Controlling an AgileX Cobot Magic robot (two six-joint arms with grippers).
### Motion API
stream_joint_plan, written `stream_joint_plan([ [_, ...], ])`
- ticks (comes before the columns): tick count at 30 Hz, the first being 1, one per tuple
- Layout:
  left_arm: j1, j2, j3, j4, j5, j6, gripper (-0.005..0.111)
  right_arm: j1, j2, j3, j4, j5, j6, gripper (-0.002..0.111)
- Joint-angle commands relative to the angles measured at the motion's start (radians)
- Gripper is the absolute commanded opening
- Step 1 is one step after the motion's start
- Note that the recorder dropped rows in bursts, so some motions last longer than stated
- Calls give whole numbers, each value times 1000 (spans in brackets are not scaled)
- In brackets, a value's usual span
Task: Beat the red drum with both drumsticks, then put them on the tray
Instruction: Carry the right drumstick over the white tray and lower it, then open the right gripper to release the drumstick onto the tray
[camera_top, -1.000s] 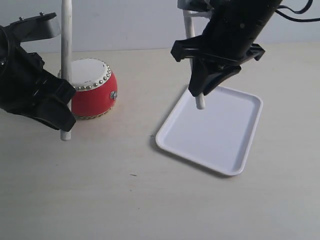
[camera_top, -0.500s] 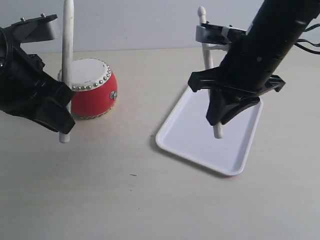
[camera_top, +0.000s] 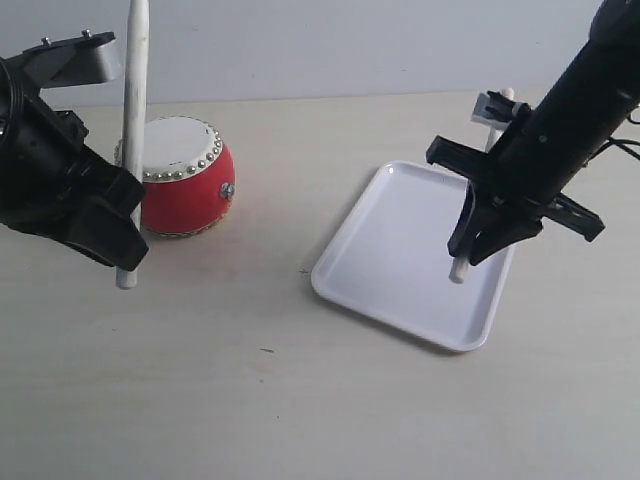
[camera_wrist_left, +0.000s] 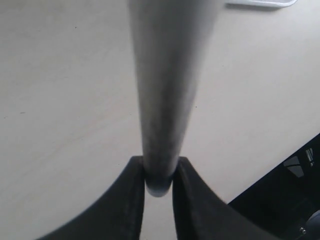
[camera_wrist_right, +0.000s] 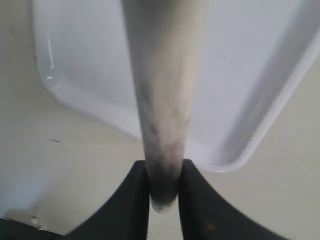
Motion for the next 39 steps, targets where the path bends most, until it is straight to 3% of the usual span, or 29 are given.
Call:
stream_joint_plan([
  [1,-6,-6,3,-17,-4,-28,0,-8,46,4,2,17,74,0],
  [13,-6,-6,9,-45,-10,-30,0,-8,137,4,31,12,90,0],
  [24,-6,-6,122,-44,-52,-26,0,-8,190,4,11,-6,90,0],
  [36,-6,-6,122,-44,-52,-26,0,-8,190,4,-17,-35,97,0],
  [39,-6,-6,122,-44,-52,-26,0,-8,190,4,-21,-35,97,5],
])
